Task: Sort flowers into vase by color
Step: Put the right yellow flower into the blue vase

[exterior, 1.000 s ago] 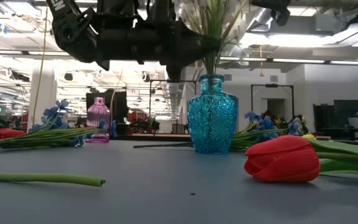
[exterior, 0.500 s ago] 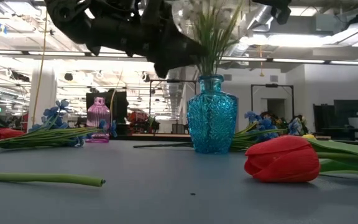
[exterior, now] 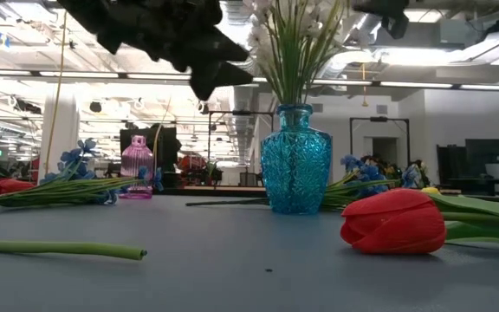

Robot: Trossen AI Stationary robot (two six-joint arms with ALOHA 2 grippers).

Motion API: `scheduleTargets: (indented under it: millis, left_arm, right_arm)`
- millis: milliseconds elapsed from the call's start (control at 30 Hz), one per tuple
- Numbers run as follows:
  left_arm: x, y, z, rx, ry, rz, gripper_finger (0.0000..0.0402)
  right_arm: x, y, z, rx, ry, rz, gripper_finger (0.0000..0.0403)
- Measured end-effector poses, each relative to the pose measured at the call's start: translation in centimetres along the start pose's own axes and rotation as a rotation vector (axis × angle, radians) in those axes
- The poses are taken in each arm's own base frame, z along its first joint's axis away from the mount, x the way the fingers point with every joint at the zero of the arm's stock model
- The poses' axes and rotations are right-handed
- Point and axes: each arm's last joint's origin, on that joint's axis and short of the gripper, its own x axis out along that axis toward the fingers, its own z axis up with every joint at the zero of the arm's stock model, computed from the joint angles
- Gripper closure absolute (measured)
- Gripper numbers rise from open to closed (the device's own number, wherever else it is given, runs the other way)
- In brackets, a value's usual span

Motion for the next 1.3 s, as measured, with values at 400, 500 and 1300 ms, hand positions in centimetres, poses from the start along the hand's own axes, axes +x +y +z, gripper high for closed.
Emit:
scheduleTargets:
  millis: [400,500,1300]
  left_arm:
    - [-2.6,0.9,-1.7,-0.105,0.257,0.150,0.0187]
    - [-2.8,1.1,-1.9,-0.120,0.286,0.163,0.0187]
    - [-3.1,1.5,-2.4,-0.156,0.340,0.184,0.0192]
  right_arm:
    - [0.2,-2.2,-4.1,0.333,0.301,-0.492,0.0203]
    - [0.4,-2.4,-5.2,0.391,0.330,-0.555,0.0203]
    - [1.5,-8.7,-18.7,0.577,0.542,-1.064,0.0220]
